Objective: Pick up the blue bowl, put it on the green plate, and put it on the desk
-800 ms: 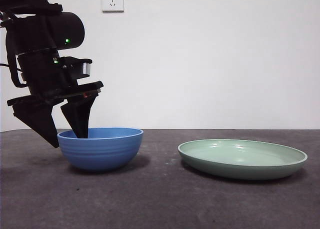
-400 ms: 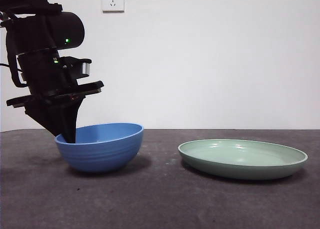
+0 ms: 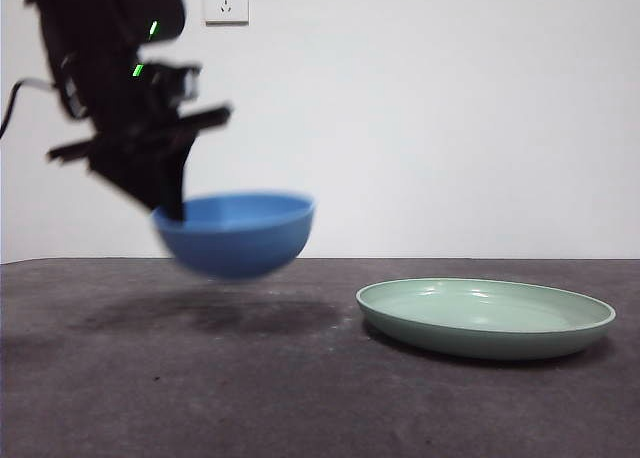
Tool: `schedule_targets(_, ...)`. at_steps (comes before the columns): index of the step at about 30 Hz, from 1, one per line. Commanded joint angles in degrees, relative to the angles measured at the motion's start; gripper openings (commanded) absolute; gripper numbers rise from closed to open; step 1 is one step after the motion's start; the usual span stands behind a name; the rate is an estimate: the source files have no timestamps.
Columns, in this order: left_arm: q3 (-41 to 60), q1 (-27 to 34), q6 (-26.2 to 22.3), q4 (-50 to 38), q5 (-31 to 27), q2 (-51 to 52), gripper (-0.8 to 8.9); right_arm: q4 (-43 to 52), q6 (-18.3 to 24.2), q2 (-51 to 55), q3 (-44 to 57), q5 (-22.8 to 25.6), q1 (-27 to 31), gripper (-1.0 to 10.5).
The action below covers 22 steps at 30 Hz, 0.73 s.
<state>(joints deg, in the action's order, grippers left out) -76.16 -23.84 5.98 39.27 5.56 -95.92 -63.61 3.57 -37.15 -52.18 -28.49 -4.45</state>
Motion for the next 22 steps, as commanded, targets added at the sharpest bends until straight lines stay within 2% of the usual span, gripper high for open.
schedule_targets(1, -4.66, -2.97, 1.03, 0.31, 0.79, 0.07, 0.10, 0.59, -0.57, -0.22, -0.79, 0.04, -0.09, 3.8)
schedule_targets(9, -9.46, -11.87, 1.49, -5.09, 0.59, -1.05, 0.10, 0.59, -0.57, -0.22, -0.79, 0.02, -0.09, 3.8)
schedule_targets(22, -22.01, -18.10, 2.25, -4.50, 0.39, -18.01, 0.10, 0.52, -1.25, -0.22, -0.79, 0.04, -0.09, 3.8)
